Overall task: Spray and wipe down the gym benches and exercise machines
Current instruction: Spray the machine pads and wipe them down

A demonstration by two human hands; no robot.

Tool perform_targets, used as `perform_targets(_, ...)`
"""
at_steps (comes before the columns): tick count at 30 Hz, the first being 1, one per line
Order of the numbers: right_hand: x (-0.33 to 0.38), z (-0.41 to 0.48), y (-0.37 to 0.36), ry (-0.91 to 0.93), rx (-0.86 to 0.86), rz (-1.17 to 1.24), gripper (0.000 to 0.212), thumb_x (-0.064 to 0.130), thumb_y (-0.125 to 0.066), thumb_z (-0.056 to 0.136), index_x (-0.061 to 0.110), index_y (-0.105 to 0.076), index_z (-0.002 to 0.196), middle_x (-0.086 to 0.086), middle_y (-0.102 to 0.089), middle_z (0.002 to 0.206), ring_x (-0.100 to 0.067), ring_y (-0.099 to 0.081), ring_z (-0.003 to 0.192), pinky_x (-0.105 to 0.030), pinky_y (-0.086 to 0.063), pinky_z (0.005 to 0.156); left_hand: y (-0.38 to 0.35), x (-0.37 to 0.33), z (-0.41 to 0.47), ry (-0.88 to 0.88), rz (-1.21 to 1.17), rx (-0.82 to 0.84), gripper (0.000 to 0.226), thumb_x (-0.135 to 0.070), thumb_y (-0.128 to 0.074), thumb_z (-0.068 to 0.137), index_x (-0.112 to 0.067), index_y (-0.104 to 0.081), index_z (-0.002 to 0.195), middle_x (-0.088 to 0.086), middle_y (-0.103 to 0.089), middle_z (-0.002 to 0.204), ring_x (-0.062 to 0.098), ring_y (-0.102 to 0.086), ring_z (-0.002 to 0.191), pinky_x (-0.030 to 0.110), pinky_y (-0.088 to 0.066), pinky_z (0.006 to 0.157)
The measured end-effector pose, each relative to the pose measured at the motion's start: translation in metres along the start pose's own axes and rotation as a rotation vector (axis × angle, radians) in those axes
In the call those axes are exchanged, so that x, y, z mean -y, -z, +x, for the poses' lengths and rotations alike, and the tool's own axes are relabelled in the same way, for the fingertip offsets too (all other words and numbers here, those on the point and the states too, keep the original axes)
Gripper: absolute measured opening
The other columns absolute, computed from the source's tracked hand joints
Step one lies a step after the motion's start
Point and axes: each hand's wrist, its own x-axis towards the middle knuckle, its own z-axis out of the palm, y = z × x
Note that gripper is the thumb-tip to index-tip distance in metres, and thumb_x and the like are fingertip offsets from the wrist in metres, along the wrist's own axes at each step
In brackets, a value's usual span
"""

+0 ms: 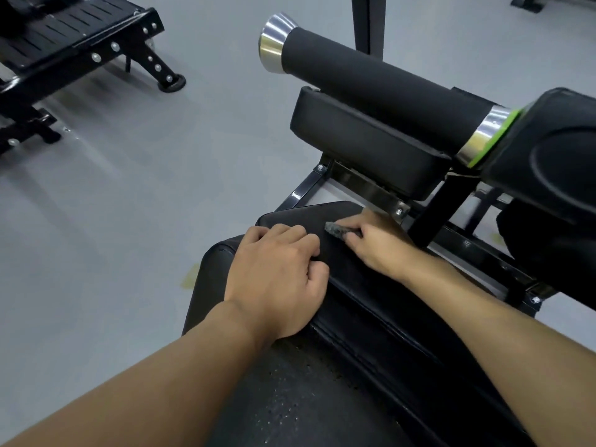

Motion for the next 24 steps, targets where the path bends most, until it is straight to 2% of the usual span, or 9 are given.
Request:
perform_targets(2,-0.014,-0.032,0.005,-0.013,0.020,0.081,0.032,0.024,-0.055,0.097,0.041,-0.067,0.122,0.005,-0.059,0.122,-0.020,-0.057,0.118,-0.031,-0.043,0.098,0.000,0.001,0.000,-0.004,-0.007,-0.005,0.037,-0.034,-0.029,0.085,-0.025,-0.065,0.084,-0.011,-0.062,0.084,0.013,-0.056,0.089,0.030,-0.032,0.091)
perform_targets(5,-0.023,-0.055,0.009,-0.004,0.034,0.121,0.032,0.025,-0.056,0.096,0.049,-0.067,0.116,0.005,-0.059,0.101,-0.015,-0.061,0.098,-0.035,-0.048,0.087,0.000,0.003,0.000,-0.016,-0.006,-0.009,0.036,-0.034,-0.030,0.086,-0.025,-0.065,0.084,-0.012,-0.060,0.082,0.013,-0.055,0.088,0.030,-0.033,0.090)
perform_targets(7,-0.025,-0.021,0.001,0.016,0.003,0.040,0.031,0.024,-0.056,0.095,0.044,-0.069,0.115,0.005,-0.055,0.095,-0.020,-0.059,0.100,-0.034,-0.046,0.086,0.000,0.003,0.000,-0.027,-0.009,-0.004,0.035,-0.034,-0.031,0.085,-0.025,-0.065,0.083,-0.011,-0.059,0.082,0.013,-0.055,0.088,0.030,-0.032,0.089)
perform_targets(10,-0.017,0.023,-0.006,0.019,-0.001,0.033,0.032,0.023,-0.053,0.091,0.045,-0.070,0.107,0.006,-0.064,0.100,-0.020,-0.061,0.105,-0.038,-0.050,0.089,0.001,0.002,0.000,-0.030,-0.004,0.007,0.036,-0.034,-0.030,0.086,-0.025,-0.065,0.084,-0.011,-0.060,0.083,0.013,-0.055,0.090,0.030,-0.032,0.089)
perform_targets(12,-0.024,0.010,-0.001,0.022,0.016,-0.025,0.030,0.023,-0.055,0.094,0.042,-0.070,0.112,-0.002,-0.063,0.107,-0.023,-0.060,0.107,-0.035,-0.048,0.088,0.002,0.002,0.000,-0.034,-0.009,0.015,0.036,-0.034,-0.030,0.086,-0.024,-0.065,0.084,-0.011,-0.060,0.083,0.013,-0.056,0.090,0.031,-0.032,0.090)
perform_targets(14,-0.036,-0.029,0.006,0.083,0.007,0.005,0.031,0.021,-0.059,0.095,0.042,-0.067,0.117,-0.001,-0.057,0.096,-0.024,-0.058,0.095,-0.026,-0.039,0.074,0.002,0.003,0.001,-0.031,-0.015,0.015,0.036,-0.034,-0.031,0.085,-0.024,-0.065,0.083,-0.011,-0.060,0.083,0.014,-0.056,0.089,0.032,-0.033,0.090)
perform_targets(16,-0.040,-0.046,0.009,0.087,-0.014,0.065,0.035,0.018,-0.061,0.094,0.047,-0.065,0.113,0.006,-0.050,0.085,-0.019,-0.053,0.081,-0.026,-0.034,0.066,0.001,0.004,0.001,-0.034,-0.018,0.014,0.036,-0.034,-0.031,0.086,-0.024,-0.065,0.083,-0.012,-0.060,0.082,0.014,-0.056,0.089,0.033,-0.034,0.090)
perform_targets(20,-0.041,0.017,-0.008,-0.004,-0.011,-0.013,0.035,0.020,-0.053,0.093,0.041,-0.071,0.115,0.004,-0.058,0.096,-0.020,-0.059,0.101,-0.028,-0.040,0.076,0.001,0.004,0.001,-0.041,-0.018,0.014,0.036,-0.034,-0.031,0.086,-0.024,-0.065,0.082,-0.011,-0.061,0.082,0.013,-0.056,0.089,0.033,-0.034,0.089)
perform_targets(24,-0.046,0.010,-0.005,-0.028,-0.031,-0.016,0.031,0.020,-0.056,0.095,0.033,-0.070,0.120,0.004,-0.054,0.094,-0.019,-0.057,0.102,-0.026,-0.035,0.076,0.001,0.004,0.000,-0.033,-0.028,0.012,0.035,-0.033,-0.032,0.085,-0.023,-0.066,0.082,-0.011,-0.062,0.082,0.014,-0.057,0.089,0.033,-0.035,0.088)
